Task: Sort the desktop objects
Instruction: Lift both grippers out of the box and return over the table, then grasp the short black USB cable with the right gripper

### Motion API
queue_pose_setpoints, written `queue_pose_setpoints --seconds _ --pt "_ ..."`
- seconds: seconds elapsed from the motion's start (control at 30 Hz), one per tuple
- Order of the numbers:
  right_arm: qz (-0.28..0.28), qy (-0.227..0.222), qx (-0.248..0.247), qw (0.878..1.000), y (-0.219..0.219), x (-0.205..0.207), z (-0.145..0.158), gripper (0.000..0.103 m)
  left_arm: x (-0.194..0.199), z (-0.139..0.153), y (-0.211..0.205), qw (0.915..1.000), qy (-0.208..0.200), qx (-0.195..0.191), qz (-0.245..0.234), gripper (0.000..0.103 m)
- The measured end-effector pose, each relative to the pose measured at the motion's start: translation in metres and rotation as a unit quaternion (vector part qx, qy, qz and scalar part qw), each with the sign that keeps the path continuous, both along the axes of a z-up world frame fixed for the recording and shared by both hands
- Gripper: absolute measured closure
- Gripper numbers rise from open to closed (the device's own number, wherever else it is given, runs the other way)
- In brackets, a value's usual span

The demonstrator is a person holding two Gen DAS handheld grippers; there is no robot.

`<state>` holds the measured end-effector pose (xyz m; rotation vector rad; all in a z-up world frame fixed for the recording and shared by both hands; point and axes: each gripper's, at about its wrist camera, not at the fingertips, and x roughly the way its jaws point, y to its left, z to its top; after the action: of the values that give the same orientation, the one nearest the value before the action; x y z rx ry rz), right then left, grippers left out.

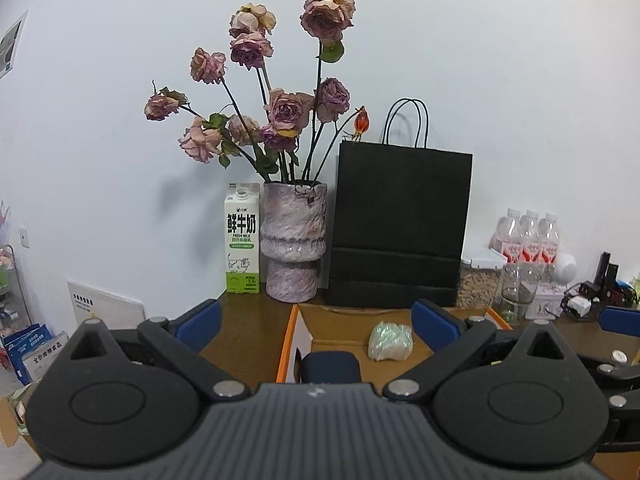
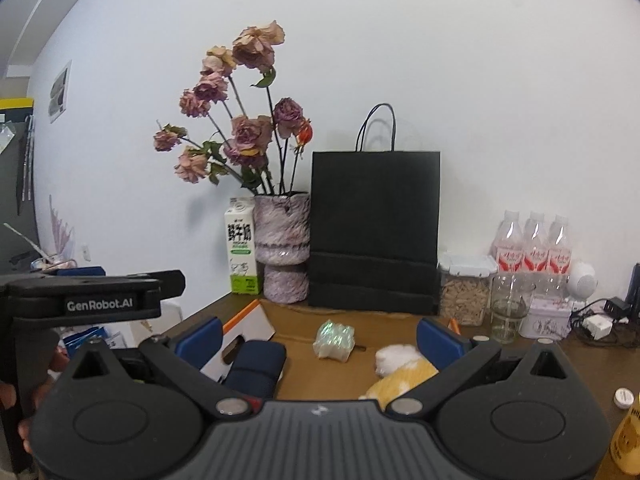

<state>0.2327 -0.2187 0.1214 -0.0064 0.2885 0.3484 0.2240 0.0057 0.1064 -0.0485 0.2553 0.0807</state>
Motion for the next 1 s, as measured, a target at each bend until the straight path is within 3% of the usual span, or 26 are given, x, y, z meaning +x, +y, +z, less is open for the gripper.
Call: queue_pose_setpoints --seconds 0.53,1.0 --pt "0.008 0.089 0.008 0.996 -0.013 -0.058 -0.051 0.000 -0.078 -0.040 0.002 0.9987 0.033 0.037 -0.015 0.000" --pt "-0.018 0.189 -0.032 0.981 0.000 -0.089 -0.126 0.000 -0.109 -0.114 0.013 0.9890 0.137 0.027 -0.049 0.000"
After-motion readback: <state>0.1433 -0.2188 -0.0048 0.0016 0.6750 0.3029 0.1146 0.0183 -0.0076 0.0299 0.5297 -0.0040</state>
